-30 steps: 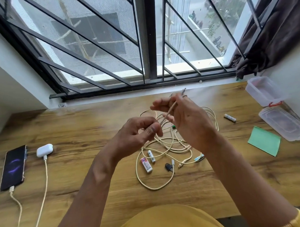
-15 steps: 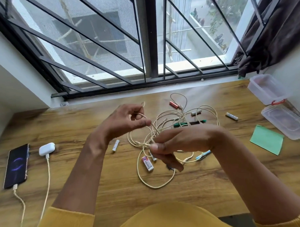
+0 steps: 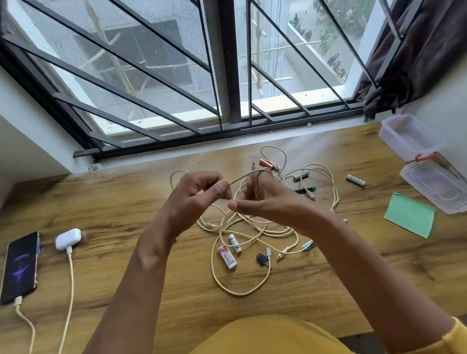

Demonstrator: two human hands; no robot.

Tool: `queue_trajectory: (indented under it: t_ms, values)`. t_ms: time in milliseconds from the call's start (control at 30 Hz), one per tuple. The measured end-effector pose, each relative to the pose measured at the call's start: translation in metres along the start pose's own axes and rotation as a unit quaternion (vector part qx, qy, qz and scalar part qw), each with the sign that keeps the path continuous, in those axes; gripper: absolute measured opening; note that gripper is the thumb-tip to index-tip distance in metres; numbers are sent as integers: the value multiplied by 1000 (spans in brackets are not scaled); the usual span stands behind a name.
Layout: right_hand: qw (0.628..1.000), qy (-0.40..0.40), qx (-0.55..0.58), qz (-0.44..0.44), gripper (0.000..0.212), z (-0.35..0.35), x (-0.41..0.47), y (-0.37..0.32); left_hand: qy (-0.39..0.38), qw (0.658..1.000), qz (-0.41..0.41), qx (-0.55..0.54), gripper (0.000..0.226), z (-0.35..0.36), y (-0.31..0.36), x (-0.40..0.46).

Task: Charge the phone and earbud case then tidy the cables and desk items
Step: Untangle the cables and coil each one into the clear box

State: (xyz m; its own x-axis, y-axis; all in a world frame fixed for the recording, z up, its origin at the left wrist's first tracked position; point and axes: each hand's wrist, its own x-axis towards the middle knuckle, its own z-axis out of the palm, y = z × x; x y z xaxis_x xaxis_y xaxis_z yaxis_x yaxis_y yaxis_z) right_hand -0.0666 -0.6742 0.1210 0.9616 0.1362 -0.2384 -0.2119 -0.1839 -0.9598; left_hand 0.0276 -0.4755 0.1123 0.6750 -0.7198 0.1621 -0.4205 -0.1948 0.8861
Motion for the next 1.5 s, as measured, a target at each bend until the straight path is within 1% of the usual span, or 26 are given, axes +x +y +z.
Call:
queue_trajectory:
  t_ms: [100, 167, 267, 367, 433, 500, 567, 667, 733, 833, 933, 1033, 1067, 1133, 1167, 1200, 1267, 1333, 1400, 1433, 1500]
  values:
    - [997, 17, 22, -66, 49, 3, -3, -9, 1, 999, -21, -46, 35, 12, -9, -8]
    - [993, 47, 71, -85, 51, 5, -5, -10, 5, 998, -25, -64, 41, 19, -12, -12]
    - [979, 98, 143, -103, 33, 4, -3, -13, 6, 997, -38, -68, 50, 26, -12, -16]
    - [967, 134, 176, -123, 38, 5, 2, -16, 4, 995, -53, -85, 49, 31, -12, -18]
    - [960, 143, 201, -130, 35, 6, 4, -19, 2, 994, -51, -93, 47, 32, -10, -18]
    - [954, 137, 226, -140, 27, 5, 6, -22, -13, 994, -47, -102, 45, 33, -9, -17]
    - [945, 115, 264, -154, 21, 2, 6, -26, -39, 990, -44, -132, 43, 35, -5, -18]
    - [927, 54, 331, -165, 28, -1, 2, -32, -58, 982, -58, -172, 40, 40, 2, -20]
    - [924, -4, 343, -168, 35, -4, -3, -35, -57, 978, -78, -187, 40, 40, 3, -22]
    - [931, -99, 312, -159, 37, -12, -11, -37, -18, 972, -104, -210, 40, 34, 1, -26]
    - [928, -200, 282, -142, 37, -15, -16, -36, 35, 966, -120, -225, 34, 27, -1, -27]
    - [917, -294, 245, -113, 34, -9, -22, -36, 54, 968, -100, -223, 40, 17, -3, -26]
    - [914, -324, 218, -109, 32, -6, -23, -35, 56, 968, -91, -226, 44, 13, -4, -25]
    - [912, -374, 134, -102, 28, -1, -23, -32, 51, 971, -75, -222, 37, 6, -3, -23]
    - [914, -386, 79, -95, 26, 2, -23, -31, 47, 974, -74, -210, 35, 4, -1, -21]
    - [920, -383, 23, -82, 27, 5, -21, -28, 43, 977, -76, -194, 34, 3, 0, -20]
    - [941, -330, -75, -25, 30, 12, -18, -24, 37, 982, -83, -166, 32, 4, 3, -18]
    - [957, -234, -168, 29, 34, 21, -15, -19, 46, 983, -84, -158, 30, 4, 6, -18]
    - [956, -147, -248, 47, 40, 24, -11, -13, 60, 983, -70, -159, 30, 2, 7, -20]
    - [958, -121, -256, 43, 41, 25, -8, -10, 63, 984, -62, -157, 30, 2, 7, -21]
    - [970, -89, -224, 31, 34, 23, -5, -6, 66, 985, -52, -152, 28, 3, 8, -23]
